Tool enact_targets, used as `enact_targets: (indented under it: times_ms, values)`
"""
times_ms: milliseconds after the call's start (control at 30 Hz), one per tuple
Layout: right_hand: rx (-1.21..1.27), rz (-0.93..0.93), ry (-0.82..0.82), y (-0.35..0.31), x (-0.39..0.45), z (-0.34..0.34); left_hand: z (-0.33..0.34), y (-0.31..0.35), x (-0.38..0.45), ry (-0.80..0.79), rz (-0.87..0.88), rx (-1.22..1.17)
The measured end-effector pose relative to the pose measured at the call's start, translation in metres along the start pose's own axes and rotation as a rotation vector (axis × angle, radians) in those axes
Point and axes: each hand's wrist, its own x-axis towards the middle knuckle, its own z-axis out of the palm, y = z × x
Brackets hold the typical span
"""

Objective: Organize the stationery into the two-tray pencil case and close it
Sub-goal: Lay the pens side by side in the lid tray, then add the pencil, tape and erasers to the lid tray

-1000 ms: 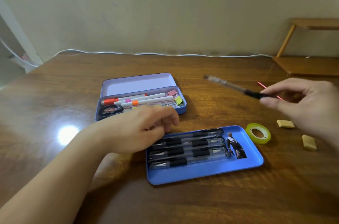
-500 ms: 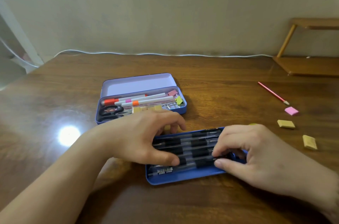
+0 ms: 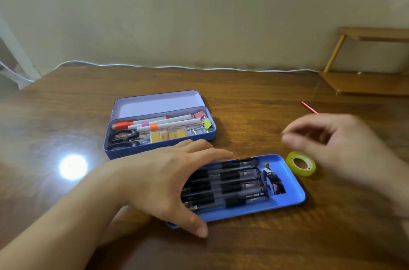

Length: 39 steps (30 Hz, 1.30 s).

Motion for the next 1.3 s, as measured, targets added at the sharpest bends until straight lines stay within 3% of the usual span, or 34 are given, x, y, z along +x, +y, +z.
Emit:
enact_targets:
  times_ms: [100,200,267,400,600,767,933,1000,1067,1133,1200,1300]
  values:
    - [-0.282,0.246,0.251,0.049,0.017,-0.019,0.003,0.002,0.002,0.008,0.015,0.046]
    - [-0.396,0.517,0.059,0.086,0.029,-0.017,0.006,0.001,0.005,0.041,0.02,0.058]
    - [-0.407,0.578,-0.079,0.091,0.033,-0.011,0.008,-0.001,0.006,0.057,0.021,0.057]
    - [-0.522,0.511,-0.025,0.088,0.038,-0.004,0.009,-0.002,0.007,0.067,0.006,0.037]
    - [-0.476,0.555,0.225,0.083,0.037,-0.001,0.011,-0.005,0.011,0.109,-0.025,0.019]
    - [-0.442,0.524,0.28,0.084,0.031,-0.001,0.012,-0.005,0.011,0.117,-0.018,0.009]
    - [-0.261,0.31,0.389,0.064,0.028,-0.01,0.011,-0.007,0.011,0.115,-0.019,0.005]
    - [-0.088,0.123,0.271,0.035,0.016,-0.016,0.01,-0.008,0.01,0.108,-0.027,-0.008]
    - [0.106,-0.04,-0.006,0.001,0.001,-0.013,0.01,-0.01,0.01,0.105,-0.041,-0.028]
    - [0.15,-0.165,-0.251,-0.021,-0.01,0.003,0.011,-0.012,0.01,0.113,-0.059,-0.053]
    - [0.056,-0.251,-0.365,-0.029,-0.017,0.022,0.011,-0.015,0.009,0.115,-0.079,-0.083]
    - [-0.004,-0.359,-0.406,-0.033,-0.024,0.039,0.01,-0.016,0.008,0.106,-0.098,-0.105]
